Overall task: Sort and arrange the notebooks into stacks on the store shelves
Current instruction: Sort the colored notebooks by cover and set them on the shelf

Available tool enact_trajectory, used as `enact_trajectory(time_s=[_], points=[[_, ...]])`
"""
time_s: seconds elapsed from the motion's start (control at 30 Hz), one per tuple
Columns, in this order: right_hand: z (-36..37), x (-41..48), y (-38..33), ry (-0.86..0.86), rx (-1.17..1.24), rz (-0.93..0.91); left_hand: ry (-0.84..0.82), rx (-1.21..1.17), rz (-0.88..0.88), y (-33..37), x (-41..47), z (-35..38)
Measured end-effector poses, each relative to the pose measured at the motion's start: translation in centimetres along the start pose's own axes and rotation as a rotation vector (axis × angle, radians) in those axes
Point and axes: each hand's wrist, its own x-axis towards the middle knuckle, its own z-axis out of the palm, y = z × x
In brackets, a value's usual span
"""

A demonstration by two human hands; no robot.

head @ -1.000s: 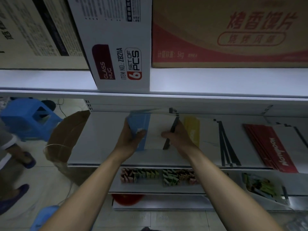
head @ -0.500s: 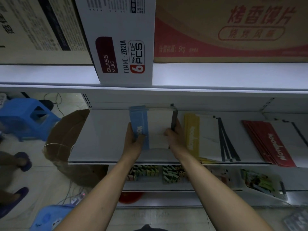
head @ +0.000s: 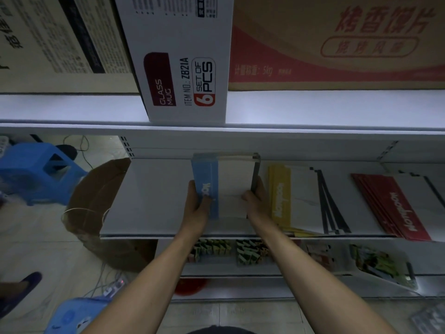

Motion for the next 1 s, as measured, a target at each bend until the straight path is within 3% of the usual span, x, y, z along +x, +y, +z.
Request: enact_trajectory(time_s=[0.27, 0.37, 0.5, 0.57, 0.77, 1.0], points=[[-0.2, 1.2, 0.4, -0.019, -0.032, 0.032, -0.03, 0.008, -0.051, -0.2, 0.8, 0.0], [-0.8, 1.9, -0.6, -0.104, -0.122, 0.095, -0.079, 0.073, -0.219, 1.0, 2.4, -0.6], [-1.3, 3.3, -1.0, -0.2, -0.207, 0.385, -0.284, 0.13, -0.575, 2.6, 4.9, -1.8], [-1.1, 3.7, -0.9, -0.224, -0.243, 0.464, -0.282, 0.224, -0.657, 3.0, 5.5, -1.7], [0.1, 3.8, -0.5, -0.161, -0.521, 0.395, -0.239, 0.706, -0.505, 2.1, 5.9, -0.1], [0.4, 3.8, -0.5, -0.127, -0.732, 0.291, -0.292, 0.906, -0.448, 2.7, 5.9, 0.4]])
